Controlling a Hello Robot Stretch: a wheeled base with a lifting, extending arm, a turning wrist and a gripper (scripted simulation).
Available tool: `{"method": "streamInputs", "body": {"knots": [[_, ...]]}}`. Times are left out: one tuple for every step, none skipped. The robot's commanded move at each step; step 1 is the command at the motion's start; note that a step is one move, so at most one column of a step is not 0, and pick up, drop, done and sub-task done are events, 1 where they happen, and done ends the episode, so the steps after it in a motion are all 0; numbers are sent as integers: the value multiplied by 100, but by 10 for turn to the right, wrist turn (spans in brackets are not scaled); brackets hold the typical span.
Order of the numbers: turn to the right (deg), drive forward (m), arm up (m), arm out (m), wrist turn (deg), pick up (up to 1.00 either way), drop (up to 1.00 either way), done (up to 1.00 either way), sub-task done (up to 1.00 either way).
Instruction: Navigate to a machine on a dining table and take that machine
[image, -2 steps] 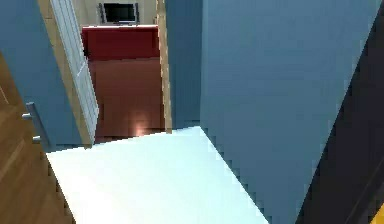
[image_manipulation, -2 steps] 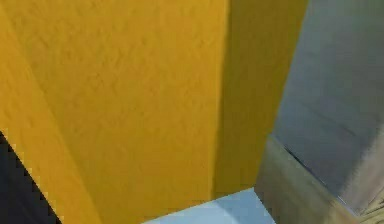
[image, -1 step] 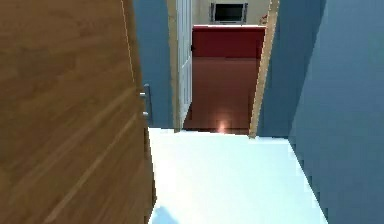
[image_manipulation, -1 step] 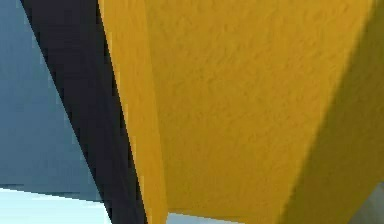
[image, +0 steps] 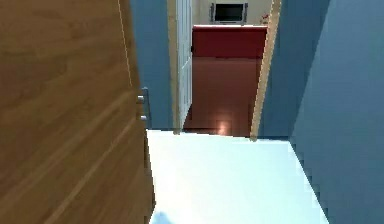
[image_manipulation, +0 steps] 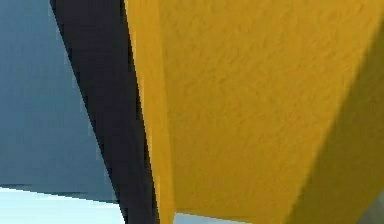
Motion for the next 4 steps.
{"method": "streamInputs", "body": {"knots": [[150, 0, 0, 0, 0, 0, 0, 0, 0], [0, 95, 0, 0, 0, 0, 0, 0, 0], [-90, 0, 0, 0, 0, 0, 0, 0, 0], [0, 100, 0, 0, 0, 0, 0, 0, 0]]}}
